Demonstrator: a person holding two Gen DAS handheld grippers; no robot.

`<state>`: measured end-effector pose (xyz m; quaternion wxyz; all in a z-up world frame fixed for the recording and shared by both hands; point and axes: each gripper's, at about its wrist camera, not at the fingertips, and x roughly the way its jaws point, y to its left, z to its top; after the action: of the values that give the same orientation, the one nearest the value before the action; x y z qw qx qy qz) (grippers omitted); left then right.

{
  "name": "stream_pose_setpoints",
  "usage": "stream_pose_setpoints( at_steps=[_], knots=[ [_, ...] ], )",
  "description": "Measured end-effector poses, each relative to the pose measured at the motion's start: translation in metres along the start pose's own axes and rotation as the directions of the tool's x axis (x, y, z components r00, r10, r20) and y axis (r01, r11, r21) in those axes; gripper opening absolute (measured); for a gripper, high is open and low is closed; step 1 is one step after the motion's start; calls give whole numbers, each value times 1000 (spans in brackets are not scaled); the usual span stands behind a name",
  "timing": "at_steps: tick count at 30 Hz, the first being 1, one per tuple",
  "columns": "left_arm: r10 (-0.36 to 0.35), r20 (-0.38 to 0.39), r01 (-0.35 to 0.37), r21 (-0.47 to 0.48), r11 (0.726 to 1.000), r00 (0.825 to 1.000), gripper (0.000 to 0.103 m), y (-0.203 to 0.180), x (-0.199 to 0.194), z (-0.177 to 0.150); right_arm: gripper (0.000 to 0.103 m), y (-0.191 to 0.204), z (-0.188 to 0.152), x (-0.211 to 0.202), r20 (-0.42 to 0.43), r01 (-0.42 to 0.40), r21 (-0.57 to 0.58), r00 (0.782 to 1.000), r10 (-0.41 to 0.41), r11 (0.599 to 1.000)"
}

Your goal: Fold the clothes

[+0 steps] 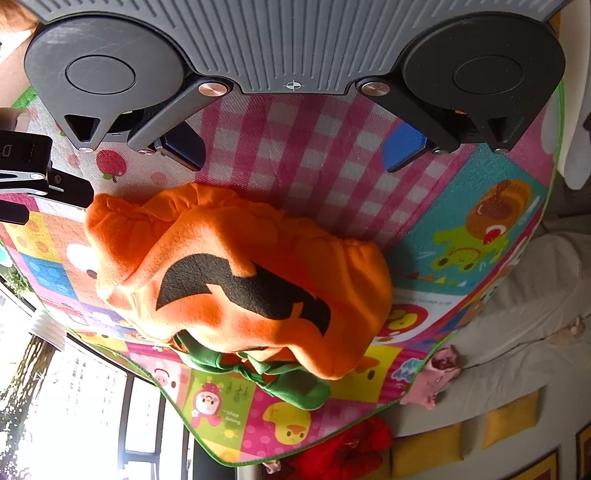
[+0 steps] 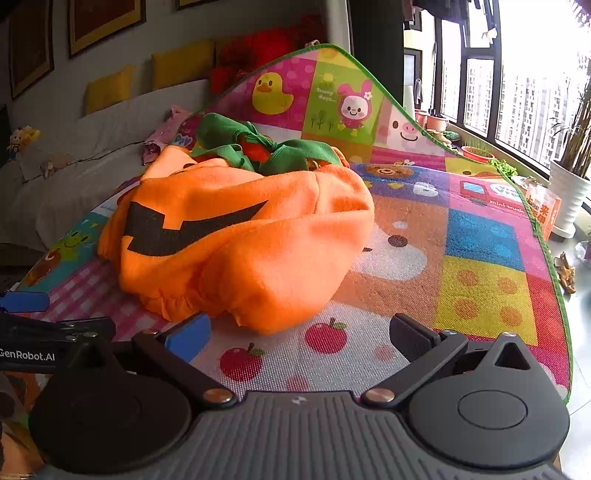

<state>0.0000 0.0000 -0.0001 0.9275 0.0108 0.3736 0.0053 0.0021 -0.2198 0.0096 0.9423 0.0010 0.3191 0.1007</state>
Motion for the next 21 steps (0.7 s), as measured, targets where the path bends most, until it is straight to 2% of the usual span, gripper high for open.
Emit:
stream_pose_setpoints(
  at_steps=[13, 21],
  knots=[
    [-11, 0, 11, -12, 1000, 1000, 103, 0, 1, -1, 103, 7, -1, -2, 31, 6, -36, 1000, -5, 999],
    [-8, 6, 8, -17, 1000, 1000, 103, 1, -1, -1, 103, 10, -2, -1, 16, 4, -52, 1000, -3, 999]
  ],
)
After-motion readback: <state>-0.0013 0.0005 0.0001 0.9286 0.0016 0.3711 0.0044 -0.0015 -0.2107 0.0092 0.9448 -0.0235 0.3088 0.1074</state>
